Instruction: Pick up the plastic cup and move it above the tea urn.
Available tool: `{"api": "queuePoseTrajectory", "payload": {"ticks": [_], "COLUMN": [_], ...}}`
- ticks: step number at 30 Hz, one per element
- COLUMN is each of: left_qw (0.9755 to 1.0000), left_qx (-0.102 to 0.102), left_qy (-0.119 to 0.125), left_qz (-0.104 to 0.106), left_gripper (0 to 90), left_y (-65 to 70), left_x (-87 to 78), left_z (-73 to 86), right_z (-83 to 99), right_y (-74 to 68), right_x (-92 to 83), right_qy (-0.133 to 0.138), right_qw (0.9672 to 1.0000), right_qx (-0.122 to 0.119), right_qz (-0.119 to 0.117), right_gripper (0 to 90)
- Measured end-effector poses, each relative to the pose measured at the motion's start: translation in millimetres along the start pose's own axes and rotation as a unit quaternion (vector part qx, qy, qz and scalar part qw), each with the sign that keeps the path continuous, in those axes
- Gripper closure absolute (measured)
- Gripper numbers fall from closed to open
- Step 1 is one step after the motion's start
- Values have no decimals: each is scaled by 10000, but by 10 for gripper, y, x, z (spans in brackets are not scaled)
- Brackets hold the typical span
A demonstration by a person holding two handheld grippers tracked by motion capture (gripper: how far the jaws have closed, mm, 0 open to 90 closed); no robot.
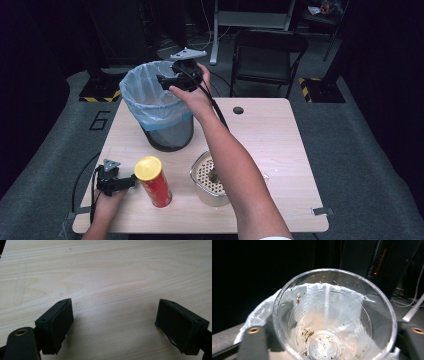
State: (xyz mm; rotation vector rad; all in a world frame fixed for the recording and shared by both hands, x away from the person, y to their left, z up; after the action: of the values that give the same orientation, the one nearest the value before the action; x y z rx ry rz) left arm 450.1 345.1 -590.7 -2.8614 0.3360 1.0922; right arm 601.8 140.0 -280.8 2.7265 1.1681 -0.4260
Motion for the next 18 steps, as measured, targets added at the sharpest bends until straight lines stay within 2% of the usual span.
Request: {"api": "queuePoseTrajectory", "payload": {"ticks": [2,4,6,10,12,14,16,18], "left_qw": [10000,10000,10000,10000,10000,10000,10000,10000], "left_qx": [-4,-18,-35,-37,-31,-23,-16,57], "left_qy": [5,-14,17,21,20,30,45,-2], "left_qz": [-5,0,4,12,17,15,18,11], "left_gripper": [140,140,140,139,139,139,140,142], "left_y": [0,5,10,12,11,10,10,3], "left_x": [1,-3,-1,-1,-2,-1,-1,-15], "left_z": [0,6,4,4,4,3,1,10], "right_z": [5,19,24,44,22,-8,-16,-15], "right_y": [-35,-66,-81,-49,-11,1,22,29], "right_x": [29,38,27,-40,-94,-193,-267,-343], "right_qy": [10,26,44,-14,69,167,216,267], "right_qw": [9998,9993,9993,9996,9998,9997,9997,9994], "right_qx": [185,303,305,223,139,142,14,75], "right_qz": [-124,-204,-222,-150,-98,-137,-145,-209], "right_gripper": [123,104,79,98,121,142,146,168]}}
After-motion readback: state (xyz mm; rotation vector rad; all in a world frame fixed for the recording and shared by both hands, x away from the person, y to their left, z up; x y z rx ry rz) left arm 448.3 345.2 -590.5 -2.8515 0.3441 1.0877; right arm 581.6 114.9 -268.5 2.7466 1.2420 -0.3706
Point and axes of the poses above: each handheld gripper's, and its own axes: x roughly forward along the jaws, z roughly out of its underside, y roughly to its right, the point moved 9 cm from there along x, roughly forward along the jaws
